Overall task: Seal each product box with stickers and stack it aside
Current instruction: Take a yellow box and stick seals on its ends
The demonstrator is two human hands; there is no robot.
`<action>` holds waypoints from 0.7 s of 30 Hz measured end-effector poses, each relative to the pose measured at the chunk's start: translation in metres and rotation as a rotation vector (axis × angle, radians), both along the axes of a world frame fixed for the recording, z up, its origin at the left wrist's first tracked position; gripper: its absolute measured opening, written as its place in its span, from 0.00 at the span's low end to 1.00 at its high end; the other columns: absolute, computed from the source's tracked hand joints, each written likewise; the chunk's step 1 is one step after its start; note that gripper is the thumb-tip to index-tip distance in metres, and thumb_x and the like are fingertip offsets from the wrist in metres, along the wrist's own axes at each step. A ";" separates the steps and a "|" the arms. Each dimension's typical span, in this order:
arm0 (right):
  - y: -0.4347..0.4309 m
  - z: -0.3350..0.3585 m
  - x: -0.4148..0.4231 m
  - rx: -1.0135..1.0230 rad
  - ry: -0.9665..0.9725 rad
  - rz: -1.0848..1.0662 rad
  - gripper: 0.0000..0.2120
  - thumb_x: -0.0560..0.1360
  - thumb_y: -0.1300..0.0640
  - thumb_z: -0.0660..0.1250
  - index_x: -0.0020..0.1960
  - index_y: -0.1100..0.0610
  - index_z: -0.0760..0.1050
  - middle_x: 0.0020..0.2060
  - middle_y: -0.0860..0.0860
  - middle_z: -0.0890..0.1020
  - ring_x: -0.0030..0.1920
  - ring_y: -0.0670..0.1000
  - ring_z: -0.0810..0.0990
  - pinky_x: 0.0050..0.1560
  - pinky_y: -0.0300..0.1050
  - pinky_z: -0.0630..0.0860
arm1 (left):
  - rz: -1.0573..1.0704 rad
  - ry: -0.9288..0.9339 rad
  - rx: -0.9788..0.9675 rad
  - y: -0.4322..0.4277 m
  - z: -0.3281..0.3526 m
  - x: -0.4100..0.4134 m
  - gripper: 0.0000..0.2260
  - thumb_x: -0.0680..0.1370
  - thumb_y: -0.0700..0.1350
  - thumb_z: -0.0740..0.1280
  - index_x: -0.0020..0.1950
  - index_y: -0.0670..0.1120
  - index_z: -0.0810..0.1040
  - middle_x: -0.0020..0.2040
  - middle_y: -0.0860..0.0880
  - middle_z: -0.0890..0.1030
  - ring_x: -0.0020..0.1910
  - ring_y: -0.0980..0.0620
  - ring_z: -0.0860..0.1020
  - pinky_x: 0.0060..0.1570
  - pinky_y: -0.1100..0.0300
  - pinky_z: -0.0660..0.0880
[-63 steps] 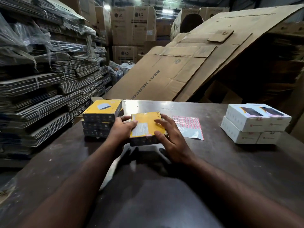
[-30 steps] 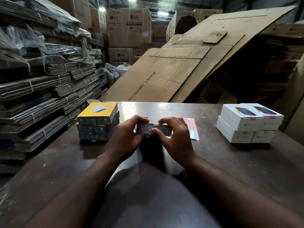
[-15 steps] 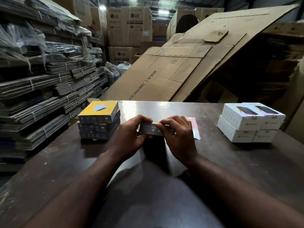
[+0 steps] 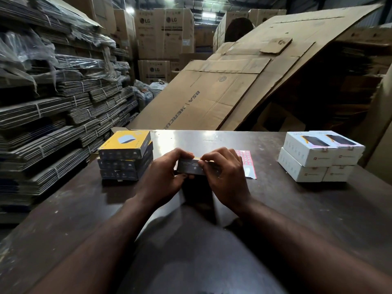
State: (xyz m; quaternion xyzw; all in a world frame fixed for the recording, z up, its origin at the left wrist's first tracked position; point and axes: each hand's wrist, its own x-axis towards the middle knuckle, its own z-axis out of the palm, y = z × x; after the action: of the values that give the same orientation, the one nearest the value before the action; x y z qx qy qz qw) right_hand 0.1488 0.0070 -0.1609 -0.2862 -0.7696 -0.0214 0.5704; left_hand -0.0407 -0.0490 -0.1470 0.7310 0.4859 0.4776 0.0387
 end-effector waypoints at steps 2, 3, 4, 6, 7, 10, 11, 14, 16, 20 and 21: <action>0.001 0.000 0.000 0.015 0.019 0.001 0.04 0.77 0.55 0.72 0.48 0.56 0.82 0.44 0.51 0.80 0.46 0.52 0.77 0.46 0.54 0.73 | -0.003 -0.002 -0.004 0.000 0.000 0.000 0.21 0.72 0.37 0.75 0.60 0.55 0.77 0.56 0.55 0.82 0.59 0.53 0.81 0.49 0.50 0.83; 0.000 0.000 0.000 0.015 0.030 0.006 0.05 0.78 0.56 0.72 0.48 0.57 0.83 0.44 0.51 0.80 0.46 0.53 0.77 0.47 0.54 0.73 | -0.004 -0.005 -0.009 0.001 -0.001 0.000 0.21 0.72 0.38 0.75 0.60 0.55 0.77 0.56 0.55 0.82 0.59 0.53 0.81 0.49 0.50 0.83; -0.001 0.000 0.000 0.011 0.044 0.010 0.04 0.78 0.56 0.72 0.48 0.57 0.83 0.44 0.51 0.80 0.46 0.53 0.77 0.47 0.53 0.73 | -0.006 -0.007 -0.015 0.001 -0.001 0.000 0.21 0.72 0.38 0.75 0.60 0.55 0.76 0.56 0.55 0.82 0.59 0.52 0.81 0.49 0.50 0.83; -0.003 0.000 -0.001 -0.009 0.078 0.017 0.04 0.78 0.56 0.72 0.48 0.57 0.83 0.44 0.51 0.80 0.46 0.53 0.77 0.48 0.51 0.73 | -0.013 -0.013 -0.017 0.001 -0.001 0.001 0.21 0.73 0.38 0.76 0.60 0.55 0.76 0.56 0.55 0.82 0.59 0.52 0.81 0.48 0.50 0.83; -0.006 0.001 -0.002 -0.030 0.099 0.026 0.04 0.78 0.57 0.72 0.48 0.57 0.83 0.44 0.51 0.80 0.46 0.53 0.77 0.49 0.50 0.73 | -0.014 -0.016 -0.012 0.001 -0.001 0.001 0.21 0.73 0.37 0.76 0.60 0.55 0.76 0.56 0.55 0.82 0.59 0.52 0.81 0.48 0.50 0.83; -0.013 0.002 -0.007 -0.135 0.164 0.064 0.03 0.78 0.56 0.72 0.47 0.56 0.82 0.44 0.49 0.80 0.48 0.51 0.76 0.50 0.45 0.72 | -0.019 -0.028 0.010 0.000 0.001 0.002 0.21 0.72 0.35 0.75 0.59 0.54 0.76 0.58 0.55 0.82 0.60 0.53 0.81 0.48 0.49 0.83; -0.015 0.002 -0.009 -0.177 0.185 0.068 0.03 0.78 0.56 0.72 0.47 0.55 0.82 0.44 0.48 0.80 0.48 0.50 0.76 0.50 0.43 0.72 | -0.024 -0.032 0.014 0.000 0.001 0.002 0.21 0.72 0.34 0.75 0.59 0.54 0.76 0.59 0.55 0.82 0.60 0.53 0.81 0.48 0.49 0.83; -0.019 0.004 -0.014 -0.305 0.228 0.075 0.03 0.77 0.55 0.72 0.47 0.54 0.83 0.44 0.46 0.80 0.50 0.47 0.75 0.48 0.38 0.72 | -0.028 -0.038 0.020 -0.001 0.002 0.001 0.21 0.72 0.33 0.76 0.58 0.53 0.76 0.59 0.54 0.82 0.60 0.53 0.81 0.48 0.48 0.83; -0.019 0.006 -0.015 -0.382 0.253 0.093 0.03 0.77 0.56 0.72 0.46 0.54 0.83 0.43 0.46 0.81 0.50 0.45 0.75 0.48 0.32 0.71 | -0.023 -0.034 0.022 -0.001 0.003 0.001 0.21 0.71 0.33 0.76 0.58 0.52 0.77 0.60 0.54 0.82 0.59 0.54 0.81 0.49 0.48 0.83; -0.018 0.010 -0.015 -0.556 0.371 0.177 0.04 0.77 0.55 0.72 0.46 0.55 0.84 0.42 0.47 0.83 0.47 0.48 0.81 0.48 0.42 0.77 | -0.024 -0.032 0.025 -0.001 0.002 0.001 0.22 0.70 0.32 0.77 0.57 0.51 0.77 0.61 0.54 0.82 0.59 0.54 0.81 0.50 0.49 0.83; -0.018 0.011 -0.014 -0.606 0.395 0.199 0.05 0.77 0.55 0.72 0.46 0.56 0.84 0.42 0.48 0.83 0.46 0.49 0.81 0.49 0.45 0.79 | -0.026 -0.033 0.023 -0.001 0.002 0.001 0.21 0.70 0.32 0.77 0.57 0.50 0.77 0.61 0.53 0.82 0.59 0.54 0.81 0.50 0.49 0.83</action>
State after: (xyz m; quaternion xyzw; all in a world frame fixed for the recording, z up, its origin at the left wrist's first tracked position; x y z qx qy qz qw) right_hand 0.1348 -0.0113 -0.1500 -0.3647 -0.6401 0.3186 0.5965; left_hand -0.0400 -0.0496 -0.1449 0.7295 0.4701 0.4948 0.0444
